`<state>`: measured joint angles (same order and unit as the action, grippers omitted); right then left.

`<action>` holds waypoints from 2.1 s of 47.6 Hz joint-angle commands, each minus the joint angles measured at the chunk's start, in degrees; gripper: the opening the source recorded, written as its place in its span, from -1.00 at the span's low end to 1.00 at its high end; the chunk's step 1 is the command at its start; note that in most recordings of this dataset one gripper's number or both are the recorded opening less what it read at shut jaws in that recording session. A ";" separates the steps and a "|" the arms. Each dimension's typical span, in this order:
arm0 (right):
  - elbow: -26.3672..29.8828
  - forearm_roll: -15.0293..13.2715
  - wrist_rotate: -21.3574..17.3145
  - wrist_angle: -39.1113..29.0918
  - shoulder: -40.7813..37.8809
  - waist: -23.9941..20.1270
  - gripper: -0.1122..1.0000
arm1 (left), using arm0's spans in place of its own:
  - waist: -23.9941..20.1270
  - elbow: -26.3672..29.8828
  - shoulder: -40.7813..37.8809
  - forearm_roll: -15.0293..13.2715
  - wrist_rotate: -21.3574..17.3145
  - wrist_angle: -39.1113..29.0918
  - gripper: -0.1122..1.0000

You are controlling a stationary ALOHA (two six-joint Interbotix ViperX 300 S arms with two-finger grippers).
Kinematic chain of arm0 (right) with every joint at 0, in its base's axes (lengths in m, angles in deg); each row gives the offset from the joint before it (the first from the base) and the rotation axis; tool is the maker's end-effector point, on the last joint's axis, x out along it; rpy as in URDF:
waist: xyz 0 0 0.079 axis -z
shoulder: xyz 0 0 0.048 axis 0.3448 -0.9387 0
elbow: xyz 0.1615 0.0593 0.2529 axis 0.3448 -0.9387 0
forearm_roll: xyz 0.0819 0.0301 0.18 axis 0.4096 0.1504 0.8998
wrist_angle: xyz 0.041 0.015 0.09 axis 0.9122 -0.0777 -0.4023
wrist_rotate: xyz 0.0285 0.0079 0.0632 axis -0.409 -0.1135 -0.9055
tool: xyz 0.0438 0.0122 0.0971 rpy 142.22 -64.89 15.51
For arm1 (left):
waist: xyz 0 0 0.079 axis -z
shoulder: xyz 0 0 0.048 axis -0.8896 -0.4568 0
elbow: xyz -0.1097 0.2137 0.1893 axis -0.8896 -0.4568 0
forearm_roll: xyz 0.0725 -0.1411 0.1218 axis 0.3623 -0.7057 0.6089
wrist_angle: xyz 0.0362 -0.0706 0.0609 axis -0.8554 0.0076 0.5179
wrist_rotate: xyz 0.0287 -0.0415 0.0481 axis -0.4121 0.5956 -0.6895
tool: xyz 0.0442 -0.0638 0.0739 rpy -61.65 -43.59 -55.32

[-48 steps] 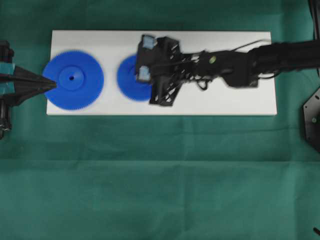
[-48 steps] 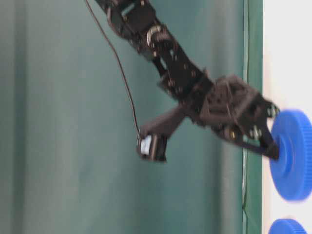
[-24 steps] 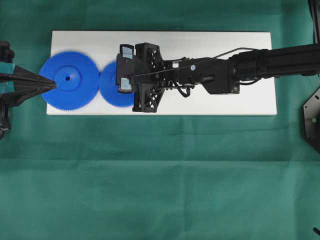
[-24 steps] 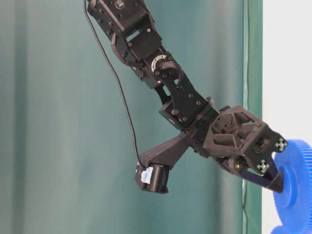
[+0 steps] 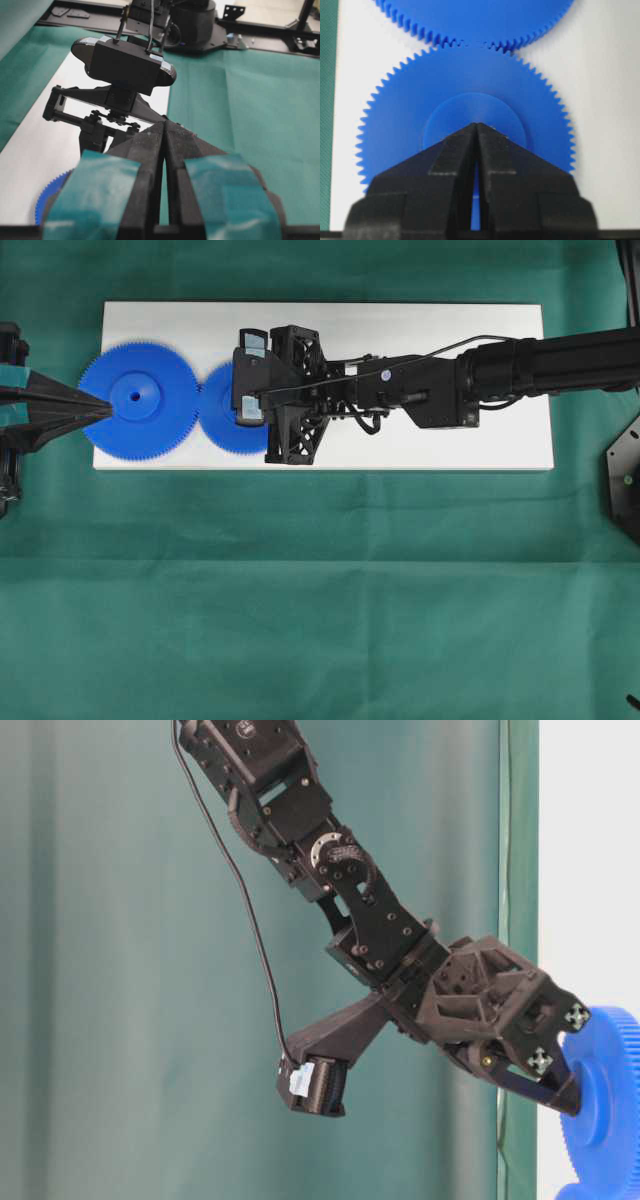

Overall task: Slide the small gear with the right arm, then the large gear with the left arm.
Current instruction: 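Hold the small gear meshed against the large gear with the right gripper, then slide the small blue gear back rightward to the board's right end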

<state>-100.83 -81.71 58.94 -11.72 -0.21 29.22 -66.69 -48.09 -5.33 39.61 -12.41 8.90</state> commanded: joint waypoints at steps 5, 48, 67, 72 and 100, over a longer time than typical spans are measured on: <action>0.70 -0.53 0.00 -0.26 0.62 -0.62 0.11 | -0.18 0.35 -0.26 -0.09 -0.09 0.26 -0.80; -36.12 -0.79 -13.45 -0.35 25.05 9.32 0.11 | -0.18 -0.70 3.16 -0.09 0.70 -0.62 -0.80; -53.17 -0.70 -21.88 -4.92 43.59 14.24 0.11 | -0.62 -0.70 3.16 -0.18 0.70 -0.97 -0.80; -56.16 -0.70 -23.12 -6.77 49.22 15.56 0.11 | -0.62 -0.70 3.16 -0.09 0.70 -0.97 -0.80; -59.59 -0.70 -23.29 -6.94 59.77 16.26 0.11 | -0.97 -0.70 3.08 -0.09 0.62 -1.05 -0.80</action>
<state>-161.21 -82.41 35.48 -19.02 59.38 45.30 -67.39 -49.40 -1.82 39.53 -11.79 7.58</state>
